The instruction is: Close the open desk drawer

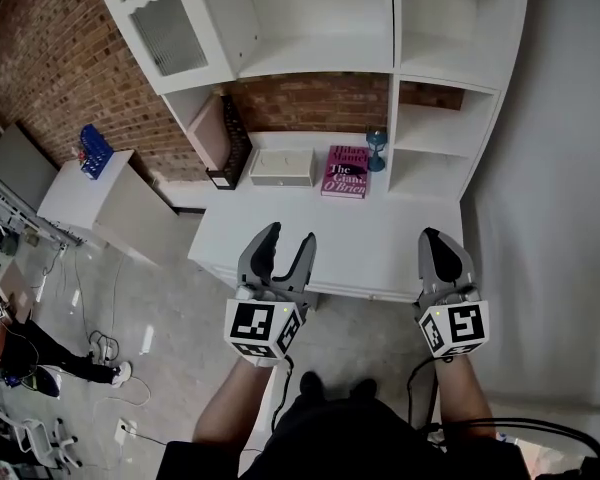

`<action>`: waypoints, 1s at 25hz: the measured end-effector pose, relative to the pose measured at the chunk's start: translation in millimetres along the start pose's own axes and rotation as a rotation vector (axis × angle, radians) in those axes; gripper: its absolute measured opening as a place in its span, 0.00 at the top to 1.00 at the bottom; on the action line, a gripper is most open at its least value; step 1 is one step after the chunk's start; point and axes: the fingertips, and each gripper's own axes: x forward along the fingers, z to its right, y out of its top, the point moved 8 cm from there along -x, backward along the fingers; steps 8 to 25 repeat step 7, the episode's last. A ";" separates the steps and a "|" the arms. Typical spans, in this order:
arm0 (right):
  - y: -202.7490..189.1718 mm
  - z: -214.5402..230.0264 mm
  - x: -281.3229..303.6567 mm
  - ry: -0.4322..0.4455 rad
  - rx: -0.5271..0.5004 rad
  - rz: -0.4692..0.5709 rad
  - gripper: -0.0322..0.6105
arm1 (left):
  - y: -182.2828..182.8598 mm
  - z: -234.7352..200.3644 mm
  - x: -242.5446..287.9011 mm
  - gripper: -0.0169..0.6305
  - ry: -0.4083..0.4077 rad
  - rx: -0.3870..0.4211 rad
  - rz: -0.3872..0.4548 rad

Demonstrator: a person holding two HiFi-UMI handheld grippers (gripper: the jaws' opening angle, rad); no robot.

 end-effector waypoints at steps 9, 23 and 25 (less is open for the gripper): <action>-28.3 4.1 -3.7 0.012 0.012 -0.047 0.95 | -27.0 5.9 -1.2 0.62 0.017 -0.018 -0.043; -28.3 4.1 -3.7 0.012 0.012 -0.047 0.95 | -27.0 5.9 -1.2 0.62 0.017 -0.018 -0.043; -28.3 4.1 -3.7 0.012 0.012 -0.047 0.95 | -27.0 5.9 -1.2 0.62 0.017 -0.018 -0.043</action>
